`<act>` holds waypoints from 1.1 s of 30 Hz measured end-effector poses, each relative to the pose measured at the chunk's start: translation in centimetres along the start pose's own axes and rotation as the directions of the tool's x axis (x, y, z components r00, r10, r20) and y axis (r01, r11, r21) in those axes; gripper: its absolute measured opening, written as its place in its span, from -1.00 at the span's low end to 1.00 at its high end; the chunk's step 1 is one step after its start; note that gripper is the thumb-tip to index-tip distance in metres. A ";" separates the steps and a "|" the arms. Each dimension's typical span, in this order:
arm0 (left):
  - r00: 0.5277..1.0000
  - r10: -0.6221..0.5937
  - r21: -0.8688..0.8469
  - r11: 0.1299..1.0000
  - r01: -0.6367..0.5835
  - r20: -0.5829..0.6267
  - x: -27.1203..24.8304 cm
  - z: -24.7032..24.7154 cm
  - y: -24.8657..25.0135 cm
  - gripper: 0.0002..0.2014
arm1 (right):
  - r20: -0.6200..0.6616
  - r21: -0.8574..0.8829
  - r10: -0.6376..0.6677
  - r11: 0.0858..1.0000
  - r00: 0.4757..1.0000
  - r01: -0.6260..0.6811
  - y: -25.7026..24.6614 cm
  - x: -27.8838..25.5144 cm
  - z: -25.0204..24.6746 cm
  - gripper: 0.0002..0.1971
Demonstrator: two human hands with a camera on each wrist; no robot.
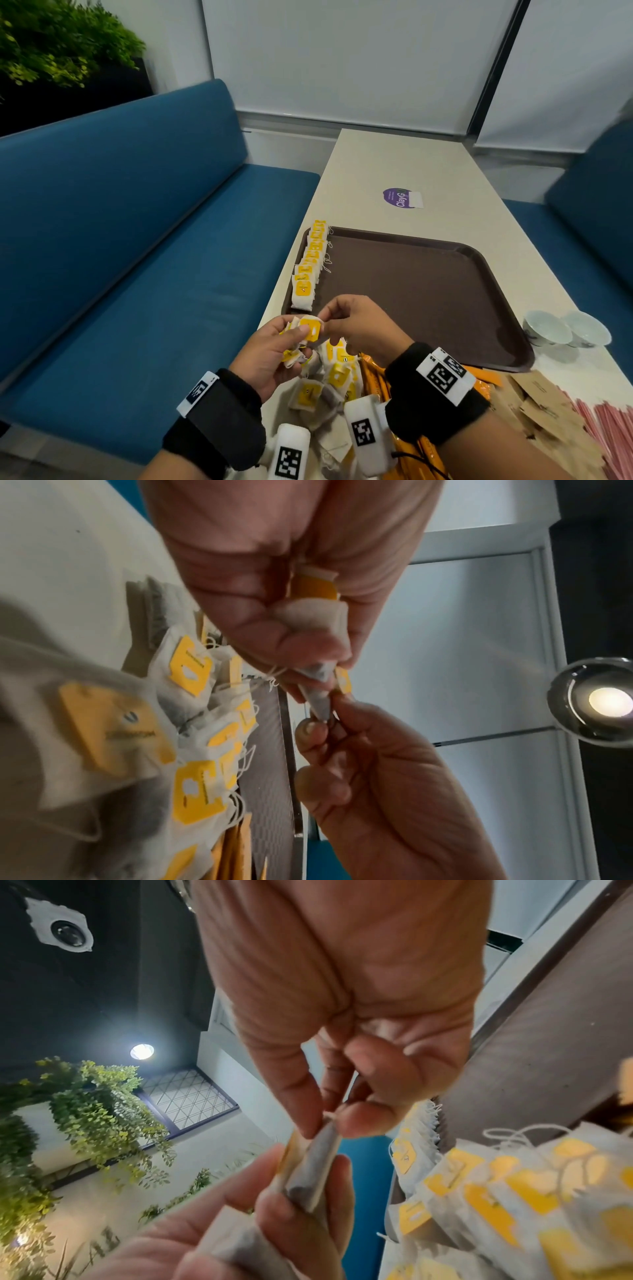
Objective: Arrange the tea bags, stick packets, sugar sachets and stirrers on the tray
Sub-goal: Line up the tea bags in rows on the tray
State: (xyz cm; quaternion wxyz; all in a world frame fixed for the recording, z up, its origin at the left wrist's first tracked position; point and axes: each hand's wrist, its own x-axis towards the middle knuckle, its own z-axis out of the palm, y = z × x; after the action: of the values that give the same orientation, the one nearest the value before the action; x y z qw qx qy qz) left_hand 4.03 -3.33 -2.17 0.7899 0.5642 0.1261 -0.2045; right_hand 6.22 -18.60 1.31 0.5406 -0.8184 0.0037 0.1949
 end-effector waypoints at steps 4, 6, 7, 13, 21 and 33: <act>0.997 0.074 0.183 0.981 -0.068 -0.027 0.0 0.0 0.0 -0.88 | 0.066 0.024 0.047 0.999 0.997 -0.048 -0.1 -0.2 -0.1 -0.98; 0.997 0.080 0.248 0.966 -0.076 -0.004 -0.1 0.0 0.0 -0.86 | 0.086 0.001 0.039 0.999 0.996 -0.039 0.1 -0.2 -0.2 -0.89; 0.998 0.069 0.260 0.963 -0.069 0.007 -0.2 0.0 0.0 -0.84 | 0.091 -0.015 0.029 0.999 0.995 -0.028 0.2 -0.2 -0.2 -0.86; 0.998 -0.063 -0.002 0.998 0.063 0.012 -0.6 -0.8 0.1 -0.86 | 0.126 0.024 0.013 1.000 0.992 -0.016 0.6 0.0 -0.6 -0.88; 0.997 -0.051 -0.145 0.989 0.042 -0.057 0.2 -2.4 0.6 -0.88 | -0.002 0.168 -0.041 0.985 0.999 0.041 -0.5 1.4 -0.5 -0.92; 0.993 -0.065 -0.116 0.992 0.054 -0.095 0.8 -4.8 0.4 -0.75 | -0.218 -0.092 0.191 0.972 0.957 -0.216 0.2 9.8 2.4 -0.85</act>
State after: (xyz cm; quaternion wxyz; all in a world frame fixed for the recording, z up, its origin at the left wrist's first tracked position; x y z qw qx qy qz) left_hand 5.13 1.17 -3.77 0.8072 0.5237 0.1928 -0.1924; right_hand 14.44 -14.59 -2.83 0.4663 -0.8593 0.1332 0.1629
